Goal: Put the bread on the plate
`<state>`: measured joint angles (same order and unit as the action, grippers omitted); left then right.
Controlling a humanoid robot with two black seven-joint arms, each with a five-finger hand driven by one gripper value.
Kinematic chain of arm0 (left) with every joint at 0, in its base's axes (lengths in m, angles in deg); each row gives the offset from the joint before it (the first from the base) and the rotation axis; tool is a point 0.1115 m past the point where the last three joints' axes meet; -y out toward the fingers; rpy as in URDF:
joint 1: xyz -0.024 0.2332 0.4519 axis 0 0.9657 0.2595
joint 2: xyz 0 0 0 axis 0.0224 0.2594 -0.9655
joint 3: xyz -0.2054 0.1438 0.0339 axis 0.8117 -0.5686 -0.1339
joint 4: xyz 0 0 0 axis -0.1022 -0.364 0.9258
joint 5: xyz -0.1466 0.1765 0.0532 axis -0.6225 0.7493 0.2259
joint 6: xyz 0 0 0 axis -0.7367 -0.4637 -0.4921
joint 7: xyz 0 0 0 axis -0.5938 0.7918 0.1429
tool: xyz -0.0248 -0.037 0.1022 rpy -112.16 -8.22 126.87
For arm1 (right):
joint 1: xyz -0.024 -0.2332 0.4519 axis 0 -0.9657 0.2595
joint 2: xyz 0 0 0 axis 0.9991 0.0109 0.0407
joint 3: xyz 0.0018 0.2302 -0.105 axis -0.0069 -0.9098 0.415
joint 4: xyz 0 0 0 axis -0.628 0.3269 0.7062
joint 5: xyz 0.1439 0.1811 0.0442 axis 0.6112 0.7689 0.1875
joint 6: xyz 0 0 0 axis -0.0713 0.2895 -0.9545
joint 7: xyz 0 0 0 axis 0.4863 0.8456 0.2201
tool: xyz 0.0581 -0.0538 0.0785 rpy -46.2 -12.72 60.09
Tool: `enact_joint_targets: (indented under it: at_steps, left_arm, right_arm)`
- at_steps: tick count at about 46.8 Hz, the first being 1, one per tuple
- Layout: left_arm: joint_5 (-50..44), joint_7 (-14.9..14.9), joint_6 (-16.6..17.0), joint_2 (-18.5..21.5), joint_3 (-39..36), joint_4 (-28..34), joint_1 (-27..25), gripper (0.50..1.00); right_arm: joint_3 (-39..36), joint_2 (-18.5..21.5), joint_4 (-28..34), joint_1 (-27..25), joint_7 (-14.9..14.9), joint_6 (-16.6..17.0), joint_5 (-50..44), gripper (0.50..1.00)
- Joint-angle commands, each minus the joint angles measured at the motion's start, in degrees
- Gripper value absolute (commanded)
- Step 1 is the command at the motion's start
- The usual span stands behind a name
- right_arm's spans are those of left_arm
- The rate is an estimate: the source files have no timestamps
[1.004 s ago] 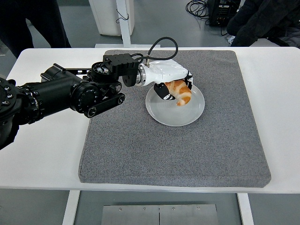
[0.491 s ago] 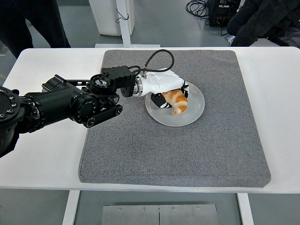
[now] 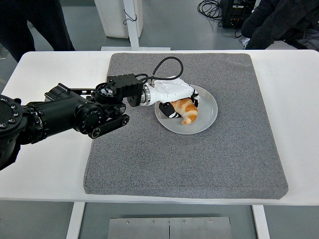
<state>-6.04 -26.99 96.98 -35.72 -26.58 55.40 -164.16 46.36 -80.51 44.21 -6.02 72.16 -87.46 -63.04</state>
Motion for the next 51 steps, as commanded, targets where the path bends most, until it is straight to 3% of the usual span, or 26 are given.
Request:
enact_joint_targets:
  at_steps: [1,26,27,28,30,32,51]
  left_arm:
    - [0.1,0.0,0.1,0.0,0.0,0.0,0.1,0.500]
    - [-0.6,0.4,0.8,0.0,-0.8,-0.1,0.3,0.500]
    - [-0.6,0.5,0.8,0.0,-0.8,0.0,0.3,0.568]
    - [-0.8,0.6,0.8,0.0,-0.7,0.0,0.3,0.709]
    - [-1.0,0.6,0.7,0.0,-0.7,0.2,0.3,0.785]
    - [-1.1,0.6,0.6,0.0,-0.8,0.2,0.3,0.989]
    - [-1.1,0.1,0.2,0.0,-0.8,0.6,-1.3,0.999]
  right_arm:
    - [0.0,0.0,0.0,0.0,0.0,0.0,0.0,1.000]
    - [0.0,0.0,0.0,0.0,0.0,0.0,0.0,1.000]
    - [0.0,0.0,0.0,0.0,0.0,0.0,0.0,1.000]
    - [0.0,0.0,0.0,0.0,0.0,0.0,0.0,1.000]
    - [0.0,0.0,0.0,0.0,0.0,0.0,0.0,1.000]
    - [0.0,0.0,0.0,0.0,0.0,0.0,0.0,1.000]
    - [0.0,0.0,0.0,0.0,0.0,0.0,0.0,1.000]
